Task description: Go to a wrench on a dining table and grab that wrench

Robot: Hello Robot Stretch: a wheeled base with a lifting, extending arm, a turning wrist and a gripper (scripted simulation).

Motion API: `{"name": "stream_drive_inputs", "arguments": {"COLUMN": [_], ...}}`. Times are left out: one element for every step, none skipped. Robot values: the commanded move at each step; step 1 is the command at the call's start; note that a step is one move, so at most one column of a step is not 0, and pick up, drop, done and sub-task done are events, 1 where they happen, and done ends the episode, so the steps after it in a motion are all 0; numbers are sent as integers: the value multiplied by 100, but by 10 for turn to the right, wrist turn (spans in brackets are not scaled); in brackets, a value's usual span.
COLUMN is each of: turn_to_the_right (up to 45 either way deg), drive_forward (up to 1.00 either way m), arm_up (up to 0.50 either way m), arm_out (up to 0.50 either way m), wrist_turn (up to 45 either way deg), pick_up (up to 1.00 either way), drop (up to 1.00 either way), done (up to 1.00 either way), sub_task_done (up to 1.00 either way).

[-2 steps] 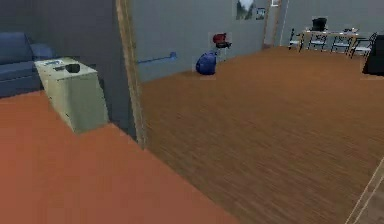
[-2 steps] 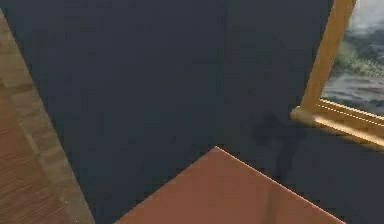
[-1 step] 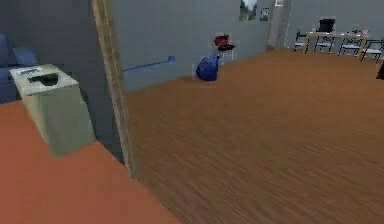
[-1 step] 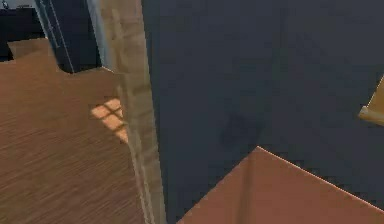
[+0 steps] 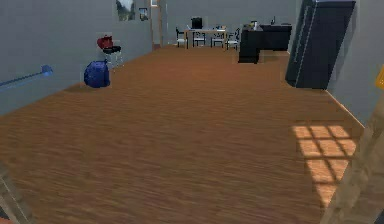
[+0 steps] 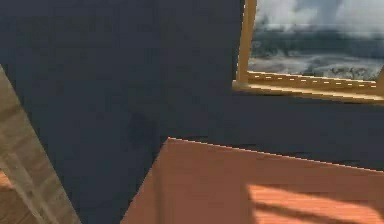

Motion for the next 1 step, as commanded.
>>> {"name": "stream_drive_inputs", "arguments": {"turn_to_the_right": [0], "drive_forward": [95], "arm_up": [0], "arm_out": [0], "wrist_turn": [0], "pick_up": [0], "drop": [0], "done": [0], "sub_task_done": [0]}}
